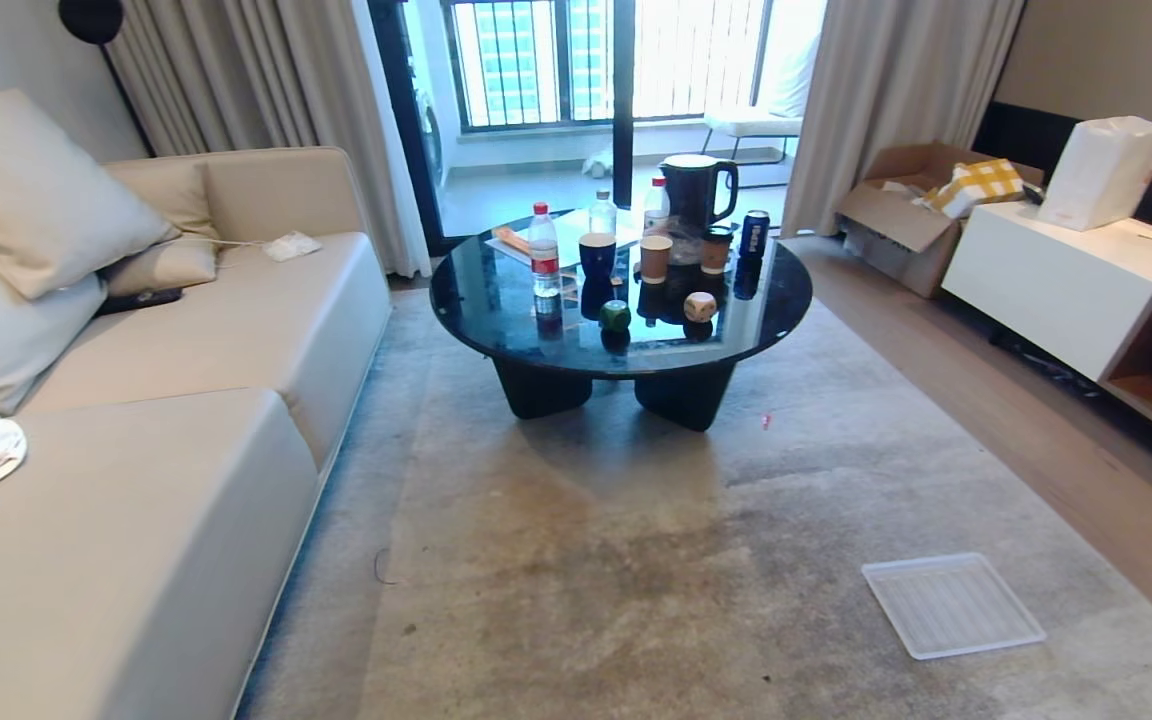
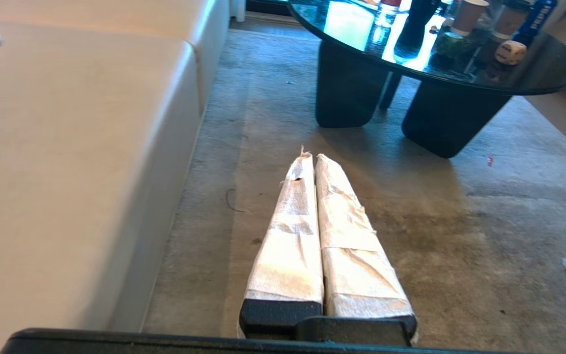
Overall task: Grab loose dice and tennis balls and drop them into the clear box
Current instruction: Pick up toys out of the box
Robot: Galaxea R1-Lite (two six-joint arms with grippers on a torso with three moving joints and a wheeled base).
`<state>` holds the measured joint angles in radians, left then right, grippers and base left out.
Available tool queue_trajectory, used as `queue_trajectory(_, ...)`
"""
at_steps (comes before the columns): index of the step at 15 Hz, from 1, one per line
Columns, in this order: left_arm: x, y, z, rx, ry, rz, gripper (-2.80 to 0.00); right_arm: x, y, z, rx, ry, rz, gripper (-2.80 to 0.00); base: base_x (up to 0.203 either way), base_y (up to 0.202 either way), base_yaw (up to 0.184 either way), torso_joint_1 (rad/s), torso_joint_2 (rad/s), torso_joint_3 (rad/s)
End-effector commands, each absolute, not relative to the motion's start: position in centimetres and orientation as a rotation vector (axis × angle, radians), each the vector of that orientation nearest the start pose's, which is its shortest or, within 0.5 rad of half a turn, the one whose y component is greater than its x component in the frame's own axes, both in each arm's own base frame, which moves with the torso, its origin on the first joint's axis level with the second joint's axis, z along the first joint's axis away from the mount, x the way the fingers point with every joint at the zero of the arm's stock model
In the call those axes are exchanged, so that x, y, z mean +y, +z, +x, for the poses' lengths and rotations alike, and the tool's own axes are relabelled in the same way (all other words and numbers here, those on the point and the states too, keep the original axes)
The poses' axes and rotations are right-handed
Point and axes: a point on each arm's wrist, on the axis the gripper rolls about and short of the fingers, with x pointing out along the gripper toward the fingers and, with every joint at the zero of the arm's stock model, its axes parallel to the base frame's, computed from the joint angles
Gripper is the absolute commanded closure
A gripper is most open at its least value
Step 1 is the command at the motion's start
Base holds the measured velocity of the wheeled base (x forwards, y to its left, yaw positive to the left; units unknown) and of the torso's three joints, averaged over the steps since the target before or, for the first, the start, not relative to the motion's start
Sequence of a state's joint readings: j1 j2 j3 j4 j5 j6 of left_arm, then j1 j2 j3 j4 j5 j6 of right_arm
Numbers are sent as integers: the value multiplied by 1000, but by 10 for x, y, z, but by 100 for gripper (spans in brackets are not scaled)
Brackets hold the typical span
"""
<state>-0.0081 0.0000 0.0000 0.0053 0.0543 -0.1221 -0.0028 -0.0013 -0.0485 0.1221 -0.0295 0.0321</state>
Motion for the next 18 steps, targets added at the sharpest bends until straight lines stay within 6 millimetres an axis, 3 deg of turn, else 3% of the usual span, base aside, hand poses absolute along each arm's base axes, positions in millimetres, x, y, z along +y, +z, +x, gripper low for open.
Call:
queue_trajectory(1, 1, 75, -23, 3, 48, -123, 0, -1, 76, -27, 72, -33, 31, 0, -1, -10, 107, 0, 7, 0)
queue_trajectory(12, 1, 75, -23, 0, 48, -124, 0, -1, 76, -27, 72, -33, 31, 0, -1, -1, 6, 1, 0, 0)
queue_trajectory(18, 1, 75, -23, 0, 48, -126, 0, -1, 76, -27, 72, -33, 31, 0, 161, 0, -2, 2, 2, 2)
